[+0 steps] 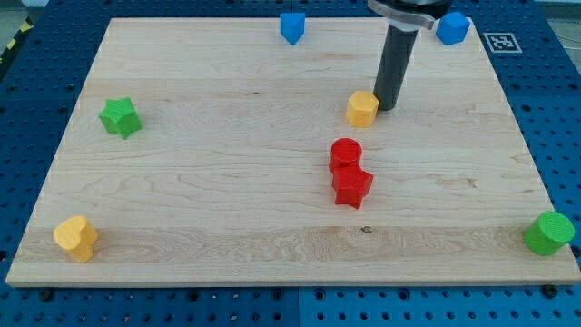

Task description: Slide the yellow hexagon into the red blocks

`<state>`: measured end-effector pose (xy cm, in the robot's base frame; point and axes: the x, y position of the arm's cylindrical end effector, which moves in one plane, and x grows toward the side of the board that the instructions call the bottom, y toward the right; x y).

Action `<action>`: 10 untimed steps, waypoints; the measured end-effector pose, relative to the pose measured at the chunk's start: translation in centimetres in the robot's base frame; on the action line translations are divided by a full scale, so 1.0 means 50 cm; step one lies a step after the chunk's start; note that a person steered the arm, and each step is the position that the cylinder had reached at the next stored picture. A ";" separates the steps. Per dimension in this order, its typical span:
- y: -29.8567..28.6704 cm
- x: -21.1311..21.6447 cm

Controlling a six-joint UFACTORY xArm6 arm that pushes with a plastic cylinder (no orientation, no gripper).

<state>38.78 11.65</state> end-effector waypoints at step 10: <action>-0.071 0.082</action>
<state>42.89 8.09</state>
